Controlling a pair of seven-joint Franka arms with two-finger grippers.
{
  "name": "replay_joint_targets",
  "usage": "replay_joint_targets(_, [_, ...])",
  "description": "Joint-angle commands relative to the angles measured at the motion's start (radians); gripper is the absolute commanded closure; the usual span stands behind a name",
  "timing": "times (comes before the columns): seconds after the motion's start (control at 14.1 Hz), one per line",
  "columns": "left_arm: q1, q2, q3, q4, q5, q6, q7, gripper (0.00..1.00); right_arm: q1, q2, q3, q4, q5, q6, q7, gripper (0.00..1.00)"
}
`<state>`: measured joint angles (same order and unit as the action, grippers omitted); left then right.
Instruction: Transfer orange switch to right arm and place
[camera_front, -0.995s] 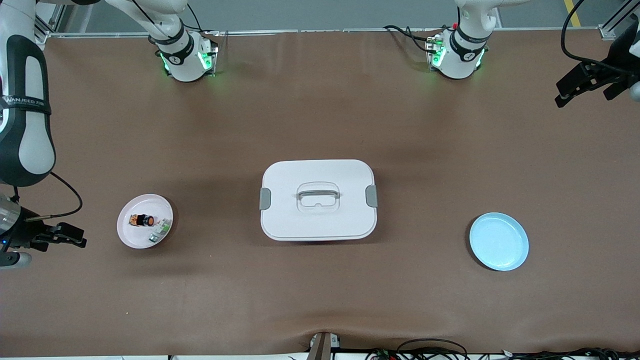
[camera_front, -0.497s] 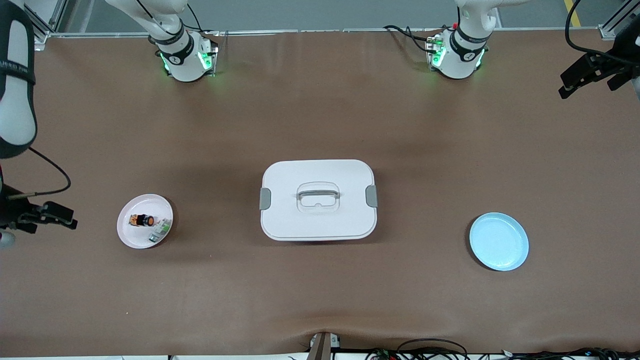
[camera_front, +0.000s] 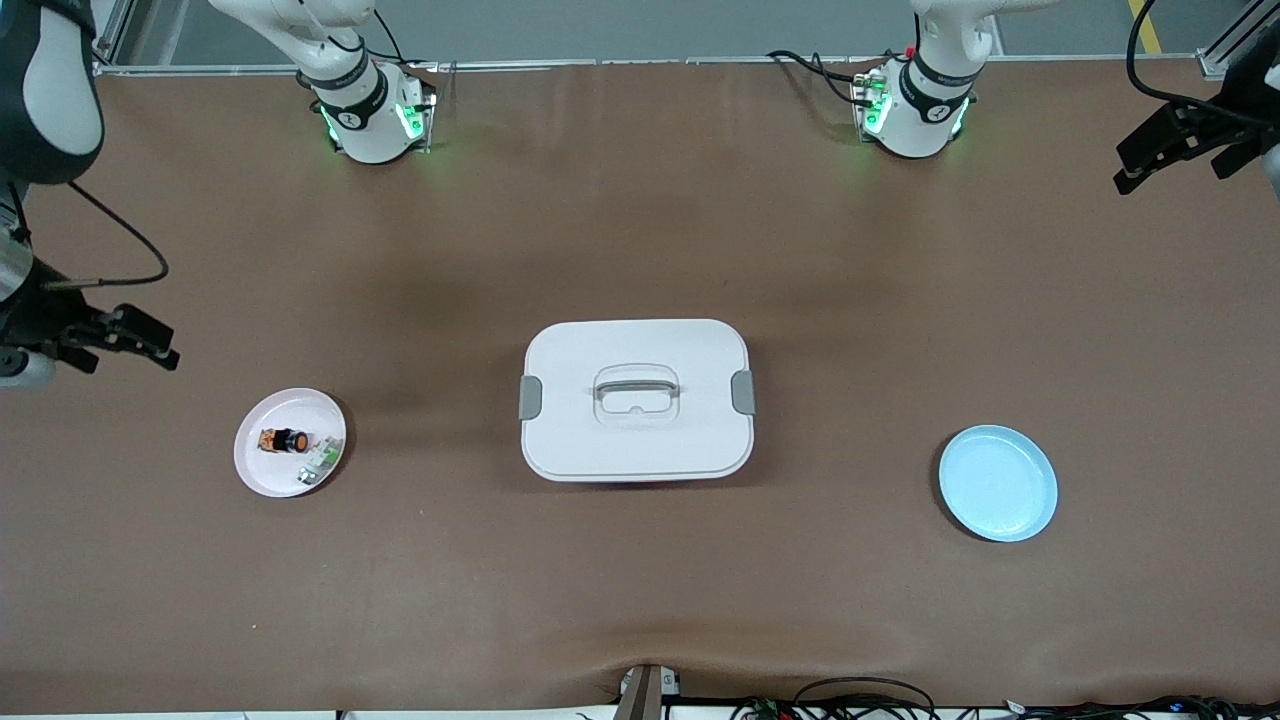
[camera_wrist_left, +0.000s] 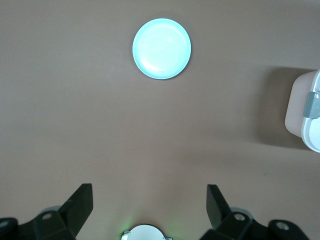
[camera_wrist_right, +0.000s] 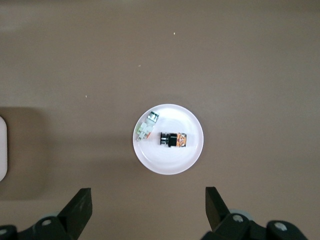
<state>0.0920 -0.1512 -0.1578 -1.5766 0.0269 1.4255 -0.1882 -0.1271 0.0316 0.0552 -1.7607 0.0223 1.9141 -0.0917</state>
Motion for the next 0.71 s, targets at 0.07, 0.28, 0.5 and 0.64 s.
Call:
replay_joint_targets(0.07, [0.002, -0.016, -0.003, -0.002, -0.016, -0.017, 0.019, 0.00, -0.005, -0.122, -0.005, -0.114, -0.013, -0.015, 0.023, 0.00])
replay_joint_targets(0.28, [0.002, -0.016, -0.005, 0.000, -0.016, -0.025, 0.019, 0.00, -0.012, -0.116, -0.008, -0.074, -0.012, -0.055, 0.023, 0.00])
replay_joint_targets(0.5, [0.002, -0.017, -0.005, 0.000, -0.016, -0.028, 0.019, 0.00, -0.017, -0.104, -0.008, -0.025, -0.012, -0.055, 0.018, 0.00])
replay_joint_targets(0.64, [0.002, -0.019, -0.006, 0.001, -0.016, -0.034, 0.019, 0.00, -0.020, -0.085, -0.008, 0.030, -0.012, -0.096, 0.016, 0.00])
